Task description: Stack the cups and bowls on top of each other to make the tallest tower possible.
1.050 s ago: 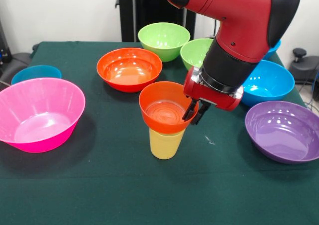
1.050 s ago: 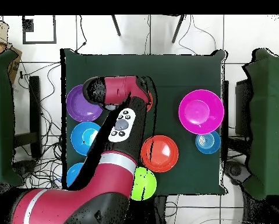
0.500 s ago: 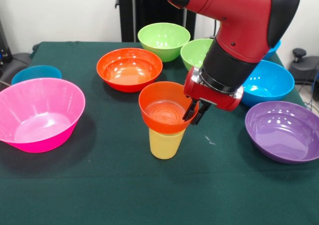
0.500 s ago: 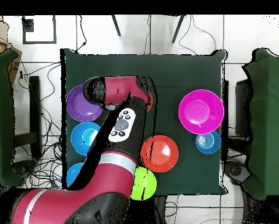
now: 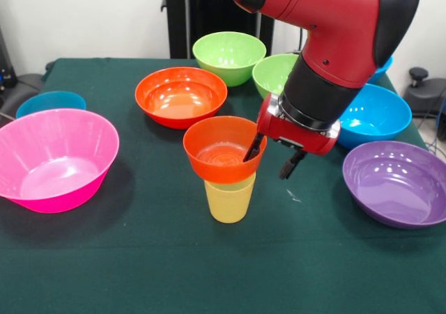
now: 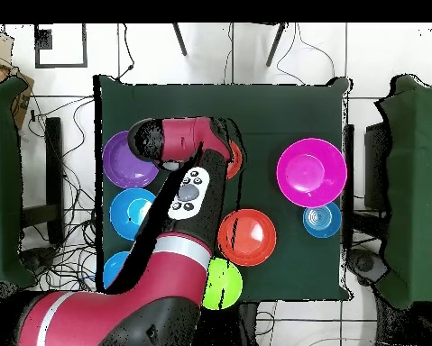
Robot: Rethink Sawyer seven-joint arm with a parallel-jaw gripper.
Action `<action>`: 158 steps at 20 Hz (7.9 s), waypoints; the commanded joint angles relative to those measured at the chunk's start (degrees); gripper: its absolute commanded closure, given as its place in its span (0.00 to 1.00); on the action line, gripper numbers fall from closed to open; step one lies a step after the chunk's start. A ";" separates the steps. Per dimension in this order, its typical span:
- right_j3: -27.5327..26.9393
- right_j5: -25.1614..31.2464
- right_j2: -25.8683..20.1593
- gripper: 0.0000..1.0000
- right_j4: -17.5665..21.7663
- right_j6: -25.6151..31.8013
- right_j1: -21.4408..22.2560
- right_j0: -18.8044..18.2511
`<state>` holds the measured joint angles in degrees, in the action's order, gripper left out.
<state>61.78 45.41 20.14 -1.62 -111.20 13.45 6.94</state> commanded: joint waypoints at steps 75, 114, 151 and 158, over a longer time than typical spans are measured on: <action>4.10 5.05 -5.96 0.00 0.90 -3.13 4.79 -1.34; 7.22 1.21 -6.68 0.00 0.37 -5.17 2.37 -2.27; 7.40 -1.00 -5.57 0.00 0.68 -7.72 0.34 -0.66; 7.24 -1.29 -5.07 0.00 0.39 -8.15 0.08 -0.21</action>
<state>66.40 47.01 19.99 -1.60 -111.20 16.59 6.02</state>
